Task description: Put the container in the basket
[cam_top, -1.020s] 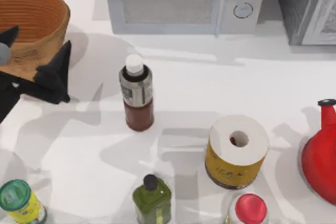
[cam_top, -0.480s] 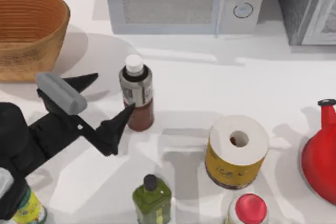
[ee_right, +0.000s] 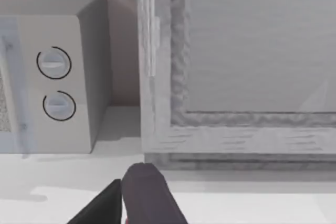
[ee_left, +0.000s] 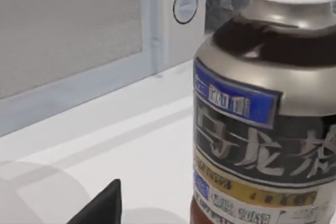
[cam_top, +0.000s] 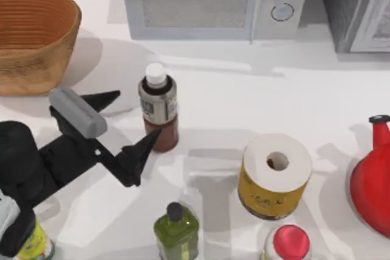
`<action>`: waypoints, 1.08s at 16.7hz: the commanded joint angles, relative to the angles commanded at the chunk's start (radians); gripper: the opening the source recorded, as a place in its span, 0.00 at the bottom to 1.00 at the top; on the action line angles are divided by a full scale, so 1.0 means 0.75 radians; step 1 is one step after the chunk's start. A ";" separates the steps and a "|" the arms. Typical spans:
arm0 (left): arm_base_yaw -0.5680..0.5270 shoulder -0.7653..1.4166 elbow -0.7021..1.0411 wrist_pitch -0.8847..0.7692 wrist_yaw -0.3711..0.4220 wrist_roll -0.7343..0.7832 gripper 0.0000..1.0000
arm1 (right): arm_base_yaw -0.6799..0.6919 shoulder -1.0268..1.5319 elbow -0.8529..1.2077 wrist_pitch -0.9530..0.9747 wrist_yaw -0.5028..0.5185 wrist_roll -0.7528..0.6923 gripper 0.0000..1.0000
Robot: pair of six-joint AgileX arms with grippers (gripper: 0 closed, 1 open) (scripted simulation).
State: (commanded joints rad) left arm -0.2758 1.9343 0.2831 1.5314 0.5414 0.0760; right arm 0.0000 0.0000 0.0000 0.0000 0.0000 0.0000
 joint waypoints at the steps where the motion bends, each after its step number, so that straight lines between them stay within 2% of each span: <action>1: -0.007 -0.005 0.027 -0.026 -0.005 -0.003 1.00 | 0.000 0.000 0.000 0.000 0.000 0.000 1.00; 6: -0.128 0.038 0.226 -0.178 -0.116 -0.019 1.00 | 0.000 0.000 0.000 0.000 0.000 0.000 1.00; 9: -0.179 0.106 0.301 -0.188 -0.170 -0.022 1.00 | 0.000 0.000 0.000 0.000 0.000 0.000 1.00; 17: -0.172 0.180 0.320 -0.136 -0.161 -0.020 1.00 | 0.000 0.000 0.000 0.000 0.000 0.000 1.00; 18: -0.172 0.180 0.320 -0.136 -0.161 -0.020 0.92 | 0.000 0.000 0.000 0.000 0.000 0.000 1.00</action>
State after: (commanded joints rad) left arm -0.4047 2.0694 0.5235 1.4297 0.4203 0.0610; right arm 0.0000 0.0000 0.0000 0.0000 0.0000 0.0000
